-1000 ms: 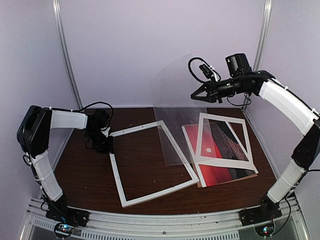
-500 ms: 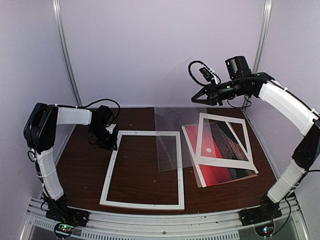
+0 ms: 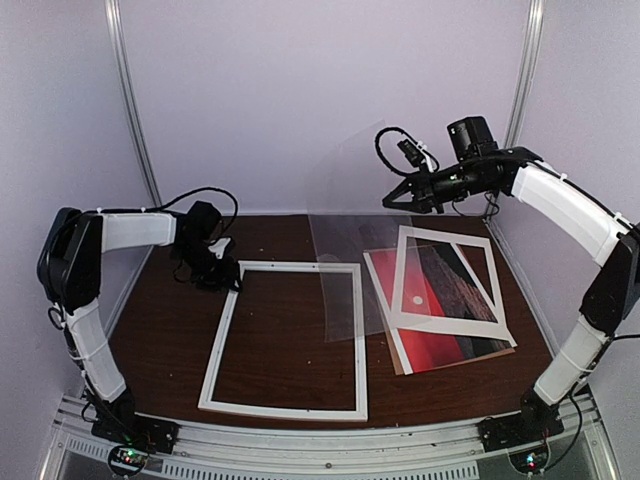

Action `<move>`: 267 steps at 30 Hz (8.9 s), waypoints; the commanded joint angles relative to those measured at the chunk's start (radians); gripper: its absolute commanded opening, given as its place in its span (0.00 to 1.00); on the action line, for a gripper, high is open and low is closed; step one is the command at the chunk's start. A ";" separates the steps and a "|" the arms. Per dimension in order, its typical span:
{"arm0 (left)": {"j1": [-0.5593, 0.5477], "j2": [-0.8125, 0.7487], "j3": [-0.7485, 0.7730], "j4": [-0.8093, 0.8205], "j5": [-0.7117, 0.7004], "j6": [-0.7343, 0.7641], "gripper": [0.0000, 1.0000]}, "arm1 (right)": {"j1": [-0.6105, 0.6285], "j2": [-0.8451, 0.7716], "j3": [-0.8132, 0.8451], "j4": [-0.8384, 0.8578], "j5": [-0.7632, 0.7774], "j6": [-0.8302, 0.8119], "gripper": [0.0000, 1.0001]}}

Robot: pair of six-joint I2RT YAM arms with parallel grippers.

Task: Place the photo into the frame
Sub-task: Move the mat board to the center of the board, then place the glass panel at the frame body.

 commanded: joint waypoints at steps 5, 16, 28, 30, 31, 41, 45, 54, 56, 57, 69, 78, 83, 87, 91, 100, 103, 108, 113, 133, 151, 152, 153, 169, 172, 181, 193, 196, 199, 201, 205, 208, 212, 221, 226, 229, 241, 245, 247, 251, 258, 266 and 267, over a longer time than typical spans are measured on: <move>-0.004 -0.205 -0.192 0.064 0.030 -0.078 0.65 | 0.033 -0.010 0.024 0.060 0.017 0.078 0.00; 0.107 -0.322 -0.252 0.133 -0.002 -0.167 0.81 | 0.306 0.083 0.122 0.258 0.123 0.308 0.00; 0.295 -0.545 -0.313 0.081 -0.234 -0.195 0.96 | 0.430 0.212 0.115 0.550 0.204 0.604 0.00; 0.297 -0.592 -0.323 0.071 -0.325 -0.187 0.98 | 0.428 0.219 0.076 0.499 0.272 0.588 0.00; 0.296 -0.611 -0.326 0.069 -0.359 -0.179 0.98 | 0.427 0.225 0.056 0.473 0.306 0.580 0.00; 0.295 -0.591 -0.292 0.045 -0.345 -0.141 0.98 | 0.399 0.303 -0.262 0.585 0.369 0.671 0.00; 0.295 -0.581 -0.299 0.047 -0.335 -0.137 0.98 | 0.391 0.312 -0.328 0.575 0.377 0.649 0.00; 0.291 -0.575 -0.320 0.049 -0.298 -0.136 0.98 | 0.379 0.315 -0.365 0.524 0.400 0.594 0.00; 0.275 -0.575 -0.330 0.054 -0.293 -0.134 0.98 | 0.374 0.302 -0.376 0.521 0.415 0.586 0.00; 0.265 -0.573 -0.333 0.055 -0.291 -0.135 0.98 | 0.371 0.297 -0.378 0.518 0.421 0.585 0.00; 0.182 -0.506 -0.372 0.115 -0.220 -0.152 0.98 | 0.353 0.306 -0.346 0.473 0.400 0.536 0.00; 0.158 -0.494 -0.367 0.117 -0.203 -0.153 0.98 | 0.352 0.298 -0.358 0.479 0.406 0.549 0.00; 0.152 -0.490 -0.366 0.116 -0.202 -0.153 0.98 | 0.351 0.301 -0.355 0.476 0.409 0.543 0.00; 0.146 -0.485 -0.365 0.116 -0.204 -0.153 0.98 | 0.350 0.305 -0.350 0.471 0.408 0.539 0.00; 0.140 -0.481 -0.365 0.117 -0.204 -0.153 0.98 | 0.351 0.306 -0.350 0.470 0.407 0.537 0.00; 0.134 -0.476 -0.365 0.118 -0.202 -0.154 0.98 | 0.351 0.309 -0.344 0.453 0.409 0.522 0.00; 0.132 -0.476 -0.364 0.118 -0.202 -0.154 0.98 | 0.351 0.311 -0.340 0.446 0.411 0.517 0.00; 0.130 -0.478 -0.364 0.118 -0.202 -0.155 0.98 | 0.351 0.311 -0.335 0.436 0.411 0.510 0.00; 0.130 -0.478 -0.364 0.118 -0.203 -0.155 0.98 | 0.351 0.315 -0.330 0.422 0.411 0.497 0.00; 0.127 -0.484 -0.370 0.115 -0.205 -0.152 0.98 | 0.350 0.336 -0.312 0.384 0.402 0.459 0.00; 0.124 -0.487 -0.373 0.115 -0.203 -0.149 0.98 | 0.345 0.340 -0.305 0.364 0.403 0.441 0.00; 0.124 -0.487 -0.373 0.116 -0.204 -0.149 0.98 | 0.345 0.339 -0.305 0.364 0.403 0.440 0.00; 0.124 -0.486 -0.373 0.116 -0.204 -0.149 0.98 | 0.345 0.339 -0.305 0.363 0.403 0.440 0.00; 0.123 -0.484 -0.374 0.116 -0.203 -0.149 0.98 | 0.345 0.346 -0.301 0.356 0.405 0.433 0.00; 0.123 -0.483 -0.374 0.116 -0.202 -0.149 0.98 | 0.343 0.349 -0.301 0.356 0.403 0.431 0.00; 0.123 -0.481 -0.374 0.116 -0.202 -0.148 0.98 | 0.342 0.354 -0.296 0.351 0.399 0.422 0.00; 0.121 -0.485 -0.376 0.116 -0.200 -0.147 0.98 | 0.341 0.361 -0.294 0.346 0.396 0.415 0.00; 0.121 -0.484 -0.376 0.117 -0.200 -0.147 0.98 | 0.340 0.364 -0.293 0.343 0.397 0.411 0.00; 0.121 -0.483 -0.376 0.117 -0.200 -0.147 0.98 | 0.340 0.365 -0.293 0.342 0.395 0.410 0.00; 0.121 -0.482 -0.376 0.117 -0.200 -0.147 0.98 | 0.340 0.366 -0.293 0.340 0.394 0.408 0.00; 0.119 -0.480 -0.373 0.117 -0.199 -0.147 0.98 | 0.339 0.365 -0.293 0.336 0.395 0.404 0.00; 0.119 -0.480 -0.373 0.117 -0.199 -0.147 0.97 | 0.337 0.365 -0.293 0.334 0.394 0.402 0.00; 0.120 -0.481 -0.374 0.117 -0.199 -0.147 0.98 | 0.337 0.368 -0.290 0.330 0.394 0.400 0.00; 0.118 -0.481 -0.373 0.117 -0.199 -0.146 0.98 | 0.336 0.369 -0.295 0.330 0.393 0.398 0.00; 0.116 -0.482 -0.373 0.116 -0.199 -0.146 0.98 | 0.338 0.369 -0.293 0.326 0.394 0.393 0.00; 0.116 -0.484 -0.374 0.116 -0.199 -0.144 0.98 | 0.337 0.368 -0.294 0.324 0.394 0.391 0.00; 0.113 -0.490 -0.376 0.118 -0.201 -0.141 0.98 | 0.336 0.372 -0.296 0.321 0.394 0.388 0.00; 0.113 -0.489 -0.377 0.118 -0.200 -0.141 0.98 | 0.336 0.374 -0.295 0.322 0.393 0.387 0.00; 0.113 -0.488 -0.376 0.118 -0.200 -0.141 0.98 | 0.336 0.374 -0.295 0.322 0.393 0.387 0.00; 0.113 -0.486 -0.375 0.118 -0.197 -0.141 0.98 | 0.336 0.375 -0.296 0.321 0.393 0.387 0.00; 0.113 -0.487 -0.376 0.119 -0.197 -0.140 0.98 | 0.335 0.376 -0.293 0.316 0.394 0.381 0.00; 0.113 -0.485 -0.376 0.119 -0.196 -0.143 0.98 | 0.331 0.382 -0.288 0.307 0.398 0.370 0.00; 0.113 -0.485 -0.376 0.119 -0.196 -0.142 0.98 | 0.330 0.382 -0.288 0.307 0.399 0.370 0.00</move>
